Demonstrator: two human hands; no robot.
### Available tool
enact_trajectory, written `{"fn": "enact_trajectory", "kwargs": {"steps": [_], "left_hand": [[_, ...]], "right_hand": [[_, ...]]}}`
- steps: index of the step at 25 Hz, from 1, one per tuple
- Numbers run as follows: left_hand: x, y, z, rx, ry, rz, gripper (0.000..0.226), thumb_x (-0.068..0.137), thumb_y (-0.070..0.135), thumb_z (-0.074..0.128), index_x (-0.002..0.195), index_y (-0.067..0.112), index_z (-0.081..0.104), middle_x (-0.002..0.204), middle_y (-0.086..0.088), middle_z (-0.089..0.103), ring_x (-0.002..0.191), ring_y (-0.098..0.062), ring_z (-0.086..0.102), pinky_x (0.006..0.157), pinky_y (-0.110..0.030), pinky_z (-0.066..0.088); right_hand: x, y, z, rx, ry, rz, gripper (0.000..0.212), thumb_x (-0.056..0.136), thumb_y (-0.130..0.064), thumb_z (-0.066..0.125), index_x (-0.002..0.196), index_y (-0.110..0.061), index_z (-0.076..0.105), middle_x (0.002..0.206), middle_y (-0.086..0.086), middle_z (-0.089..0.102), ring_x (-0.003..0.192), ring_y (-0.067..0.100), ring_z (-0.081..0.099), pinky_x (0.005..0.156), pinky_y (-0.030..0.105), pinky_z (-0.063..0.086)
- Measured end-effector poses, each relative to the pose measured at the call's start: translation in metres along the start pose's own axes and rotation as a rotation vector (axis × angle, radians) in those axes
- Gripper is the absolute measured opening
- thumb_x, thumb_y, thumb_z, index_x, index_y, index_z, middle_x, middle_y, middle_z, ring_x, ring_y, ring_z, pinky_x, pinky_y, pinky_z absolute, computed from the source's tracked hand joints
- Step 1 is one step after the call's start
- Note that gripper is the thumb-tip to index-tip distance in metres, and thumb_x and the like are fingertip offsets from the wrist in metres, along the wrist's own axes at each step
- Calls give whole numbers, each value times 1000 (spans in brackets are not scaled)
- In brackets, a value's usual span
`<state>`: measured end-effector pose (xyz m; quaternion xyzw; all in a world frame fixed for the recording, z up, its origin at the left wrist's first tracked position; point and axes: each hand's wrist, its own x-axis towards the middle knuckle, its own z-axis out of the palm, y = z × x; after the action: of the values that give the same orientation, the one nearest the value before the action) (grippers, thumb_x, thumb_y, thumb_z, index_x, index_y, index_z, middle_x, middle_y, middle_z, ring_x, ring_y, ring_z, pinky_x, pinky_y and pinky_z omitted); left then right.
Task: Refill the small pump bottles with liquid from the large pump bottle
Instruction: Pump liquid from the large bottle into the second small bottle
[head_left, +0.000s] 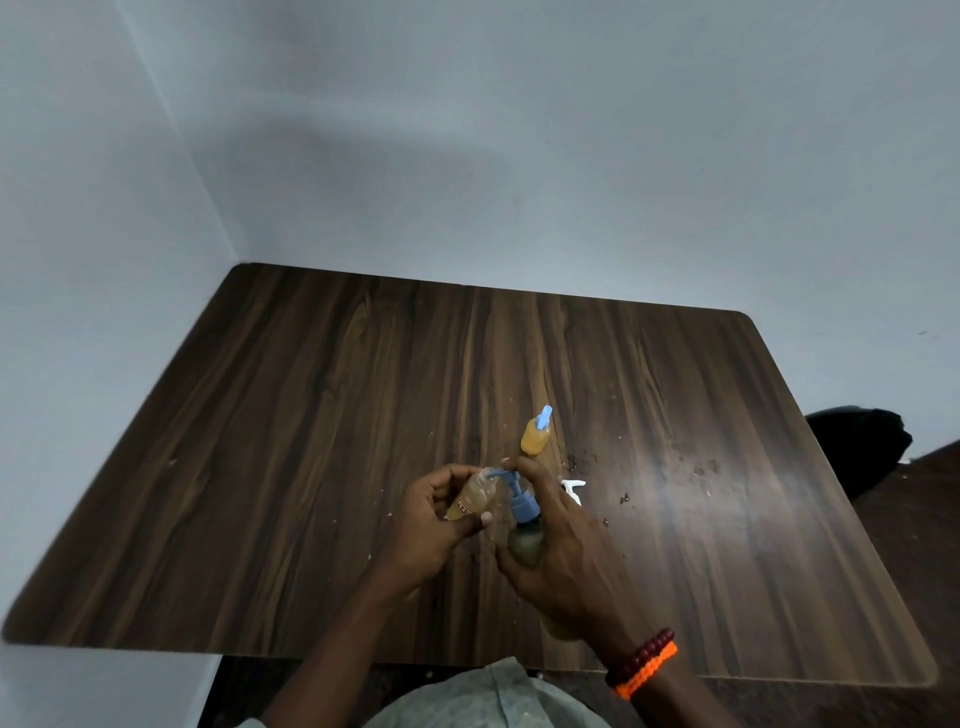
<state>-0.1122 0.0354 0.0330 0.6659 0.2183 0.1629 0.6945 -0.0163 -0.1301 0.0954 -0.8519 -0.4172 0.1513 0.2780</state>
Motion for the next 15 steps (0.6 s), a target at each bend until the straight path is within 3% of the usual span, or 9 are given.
{"fn": "enact_trajectory", "kwargs": {"steps": [5,11,15], "left_hand": [[-2,0,2,2,-30,-7,42,82,-3,82,110,27,73,115,8,78,109,-11,74,85,-24,63],[-1,0,0,-19,-1,-19,41,82,3,84,114,27,73,117,2,79,112,-16,75,91,-37,64],[-3,-1,2,-16,-32,-12,41,82,0,83,110,28,74,116,3,78,111,-17,74,86,-30,64]], "right_hand": [[0,-2,-1,19,11,3,65,89,-48,70,143,-34,37,132,-9,58,101,10,62,86,34,58],[0,-3,-1,6,-17,12,78,88,-48,72,151,-36,28,142,-8,53,113,13,62,95,34,57],[-1,-2,1,23,11,4,62,89,-49,69,140,-35,38,128,-11,58,100,10,63,84,36,60]]}}
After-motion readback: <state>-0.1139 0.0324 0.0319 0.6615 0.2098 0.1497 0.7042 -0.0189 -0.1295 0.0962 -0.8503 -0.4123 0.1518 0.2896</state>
